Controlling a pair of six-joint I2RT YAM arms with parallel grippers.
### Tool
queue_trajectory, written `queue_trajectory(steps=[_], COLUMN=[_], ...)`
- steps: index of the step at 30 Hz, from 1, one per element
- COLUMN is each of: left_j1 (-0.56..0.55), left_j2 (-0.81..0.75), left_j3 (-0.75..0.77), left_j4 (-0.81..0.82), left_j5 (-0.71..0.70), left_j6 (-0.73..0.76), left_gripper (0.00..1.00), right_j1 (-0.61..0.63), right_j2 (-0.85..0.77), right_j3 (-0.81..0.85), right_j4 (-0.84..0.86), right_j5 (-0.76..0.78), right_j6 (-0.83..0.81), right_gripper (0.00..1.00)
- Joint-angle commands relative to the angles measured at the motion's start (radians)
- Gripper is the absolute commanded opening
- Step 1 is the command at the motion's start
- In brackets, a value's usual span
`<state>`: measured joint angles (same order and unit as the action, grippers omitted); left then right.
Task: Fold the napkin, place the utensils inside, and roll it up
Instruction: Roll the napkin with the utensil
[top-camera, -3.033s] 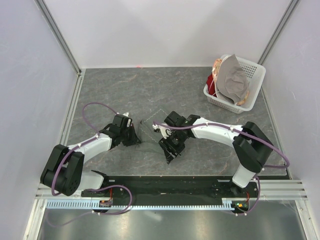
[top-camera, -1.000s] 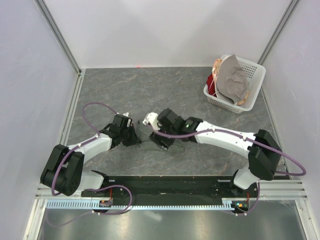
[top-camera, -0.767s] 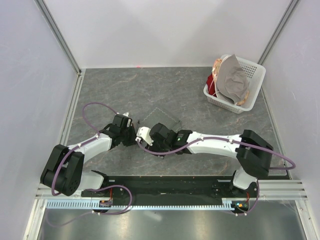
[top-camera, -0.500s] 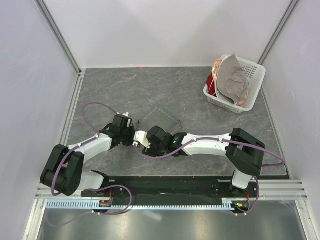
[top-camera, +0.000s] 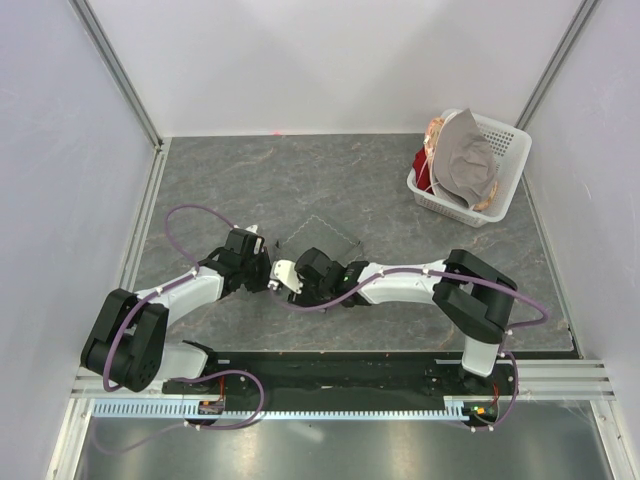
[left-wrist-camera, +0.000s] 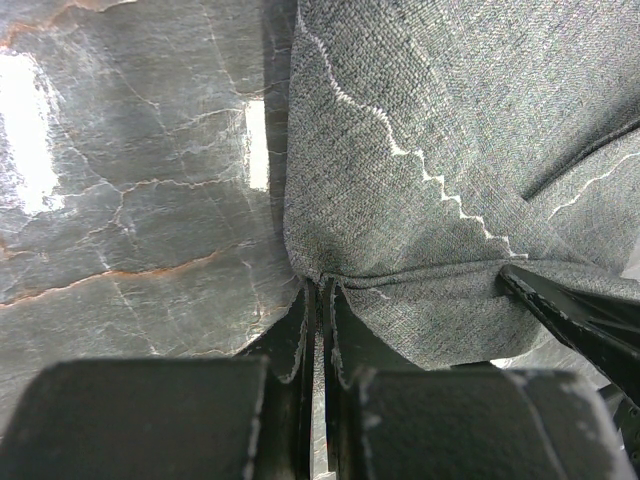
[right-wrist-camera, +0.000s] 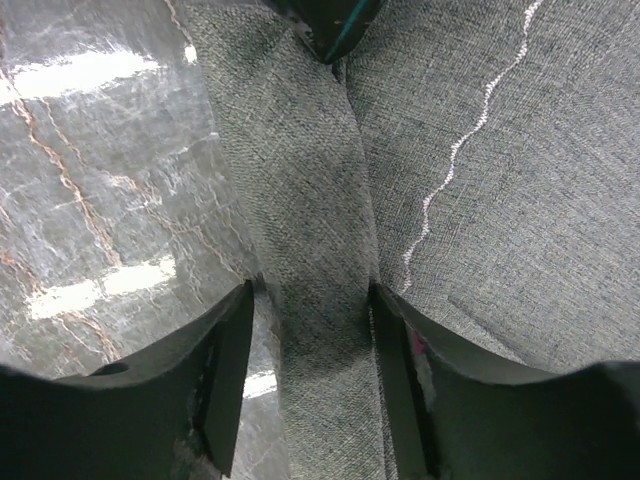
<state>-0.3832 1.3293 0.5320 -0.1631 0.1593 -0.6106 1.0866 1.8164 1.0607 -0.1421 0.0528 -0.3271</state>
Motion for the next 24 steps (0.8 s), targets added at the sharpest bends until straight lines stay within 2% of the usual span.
queue_trajectory(steps=[1, 10, 13, 16, 17, 18, 20, 24], left_j1=[0.001, 0.003, 0.003, 0.003, 0.001, 0.003, 0.003, 0.003], left_j2=[0.016, -0.039, -0.091, -0.159, -0.177, -0.218, -0.258, -0.357], left_j3=[-0.01, 0.0, 0.008, -0.003, -0.015, -0.024, -0.058, -0.112], left_j4=[-0.032, -0.03, -0.056, -0.078, -0.085, -0.088, -0.096, -0.087], left_j5=[-0.047, -0.088, -0.139, -0.185, -0.197, -0.22, -0.242, -0.225], left_j6=[0.064, 0.052, 0.035, 0.017, 0.006, -0.001, -0.017, -0.02], left_gripper=[0.02, 0.04, 0.18, 0.39, 0.5, 0.55, 0.64, 0.66], right_j1=[-0.03, -0.062, -0.077, -0.091, -0.099, -0.105, -0.122, -0.154], right_j2=[0.046, 0.116, 0.136, 0.158, 0.165, 0.175, 0.182, 0.19], right_j3=[0.033, 0.073, 0.09, 0.116, 0.123, 0.137, 0.147, 0.171], right_j4=[-0.025, -0.174, -0.229, -0.296, -0.313, -0.327, -0.359, -0.396], right_j5=[-0.088, -0.232, -0.297, -0.35, -0.381, -0.398, -0.444, -0.582], right_j6=[-0.015, 0.034, 0.049, 0.063, 0.069, 0.075, 0.086, 0.103], right_gripper=[0.54, 0.33, 0.28, 0.24, 0.24, 0.22, 0.22, 0.2])
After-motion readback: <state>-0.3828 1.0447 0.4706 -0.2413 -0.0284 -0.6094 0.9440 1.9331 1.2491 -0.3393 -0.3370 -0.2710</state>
